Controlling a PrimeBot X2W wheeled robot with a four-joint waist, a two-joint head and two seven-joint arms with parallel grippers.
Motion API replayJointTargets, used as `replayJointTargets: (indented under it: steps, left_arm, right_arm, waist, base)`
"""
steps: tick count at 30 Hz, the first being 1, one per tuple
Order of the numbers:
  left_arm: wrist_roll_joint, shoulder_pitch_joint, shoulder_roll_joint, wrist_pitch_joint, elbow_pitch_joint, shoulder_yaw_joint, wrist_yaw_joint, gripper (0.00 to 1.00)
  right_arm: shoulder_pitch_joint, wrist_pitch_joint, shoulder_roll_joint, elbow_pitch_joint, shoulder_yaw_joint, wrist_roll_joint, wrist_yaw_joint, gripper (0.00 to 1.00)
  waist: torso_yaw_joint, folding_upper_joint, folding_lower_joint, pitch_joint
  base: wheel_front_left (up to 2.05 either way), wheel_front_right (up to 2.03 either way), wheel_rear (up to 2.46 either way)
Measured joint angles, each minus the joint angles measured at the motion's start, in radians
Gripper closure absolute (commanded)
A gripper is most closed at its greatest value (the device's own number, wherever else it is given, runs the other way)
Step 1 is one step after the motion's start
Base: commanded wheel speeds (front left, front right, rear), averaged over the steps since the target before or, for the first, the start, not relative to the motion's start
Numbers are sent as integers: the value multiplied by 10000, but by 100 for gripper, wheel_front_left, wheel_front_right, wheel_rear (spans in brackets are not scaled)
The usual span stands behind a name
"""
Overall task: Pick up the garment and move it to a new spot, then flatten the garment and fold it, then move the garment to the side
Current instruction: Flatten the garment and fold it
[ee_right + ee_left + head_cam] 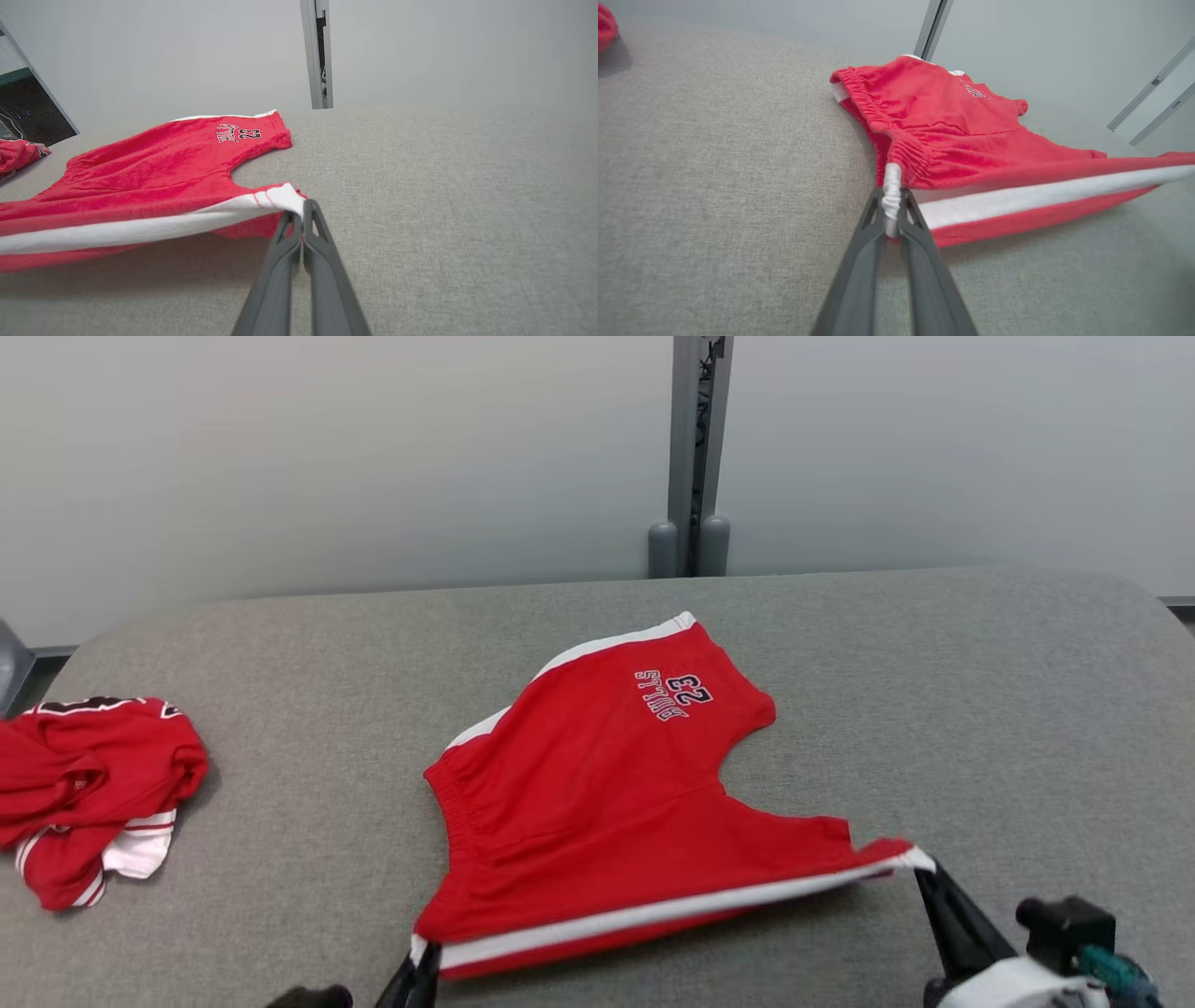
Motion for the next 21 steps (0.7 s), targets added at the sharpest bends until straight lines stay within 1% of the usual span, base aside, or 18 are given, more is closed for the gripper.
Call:
replayJointTargets:
  steps: [5, 10, 11, 12, 17, 21]
  left_arm:
    - [-533, -1095, 25, -2, -556, -276, -75, 100]
    - [-934, -2836, 17, -2, -257, -911, -107, 100]
    - [-1170, -3158, 13, 0, -125, -953, -107, 100]
    - [-1323, -3471, 17, 0, -6, -991, -71, 100]
    - [-1875, -4863, 23, 0, 405, -1072, 443, 100]
    - [-2242, -5735, 21, 0, 556, -1526, 587, 100]
  right_arm:
    - [-1652, -2, -88, 311, 19, -94, -23, 100]
    - [-3880, -12, -351, 1120, 69, -311, -27, 100]
    - [-4305, -12, -395, 1337, 173, -399, -27, 100]
    - [-4726, -12, -431, 1578, 288, -477, -27, 100]
    - [-6811, -12, -537, 2915, 685, -723, -25, 100]
    - [-8181, -12, -658, 4090, 848, -894, -27, 100]
  waist:
    - [421, 0, 0, 388]
    - [827, 0, 0, 1182]
    - [908, 0, 0, 1370]
    - [981, 0, 1, 1560]
    - [1298, 0, 0, 2547]
    - [1536, 0, 0, 3310]
  base:
    - [0, 0, 0]
    - [0, 0, 0]
    - [0, 0, 0]
    - [0, 0, 0]
    - [0, 0, 0]
    - [0, 0, 0]
